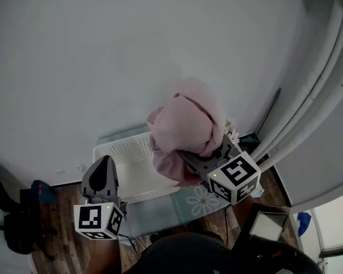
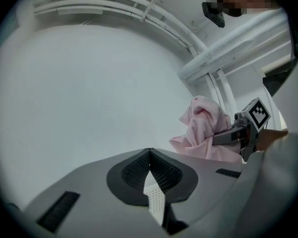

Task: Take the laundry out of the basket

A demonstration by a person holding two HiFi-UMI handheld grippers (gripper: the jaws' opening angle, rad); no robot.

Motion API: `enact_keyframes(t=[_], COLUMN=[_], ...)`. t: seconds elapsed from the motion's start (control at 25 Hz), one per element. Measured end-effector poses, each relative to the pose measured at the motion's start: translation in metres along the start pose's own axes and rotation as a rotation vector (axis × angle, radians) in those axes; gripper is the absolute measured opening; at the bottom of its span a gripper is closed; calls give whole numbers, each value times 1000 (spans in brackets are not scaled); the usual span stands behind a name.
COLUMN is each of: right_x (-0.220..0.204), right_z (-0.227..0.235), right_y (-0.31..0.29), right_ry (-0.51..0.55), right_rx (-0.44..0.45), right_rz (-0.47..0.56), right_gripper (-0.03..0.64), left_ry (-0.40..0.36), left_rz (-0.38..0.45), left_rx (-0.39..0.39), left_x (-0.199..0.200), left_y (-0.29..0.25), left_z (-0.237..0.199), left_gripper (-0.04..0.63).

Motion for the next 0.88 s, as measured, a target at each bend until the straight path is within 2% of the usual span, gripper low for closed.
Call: enact_keyframes(t=[0.16, 0.36, 0.52, 0.72, 0.88], right_x=[-2, -5, -8, -14, -17], right_z=[14, 22, 35, 45, 44], right_y=[20, 32, 42, 48, 46], right_ry=[-16, 3, -37, -29, -29], right_rx=[-54, -121, -146, -163, -165], right_rz=[21, 19, 35, 44, 44], right_gripper=[282, 282, 282, 282, 282], left_ry=[-18, -54, -63, -84, -61], left_rz=[1, 7, 4, 8, 9], left_rx=[-15, 4, -9, 5, 11], left_x=[6, 10, 13, 11, 11], left_y=[-10, -17, -25, -29, -25], left_z=[16, 23, 33, 46, 44], left_gripper=[6, 6, 6, 6, 6])
Point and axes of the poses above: the fingertips, and each gripper's own axes: y backward along the fingers, z to its right, x out of its top, the point moved 9 cm from there along y, backward along the fingers
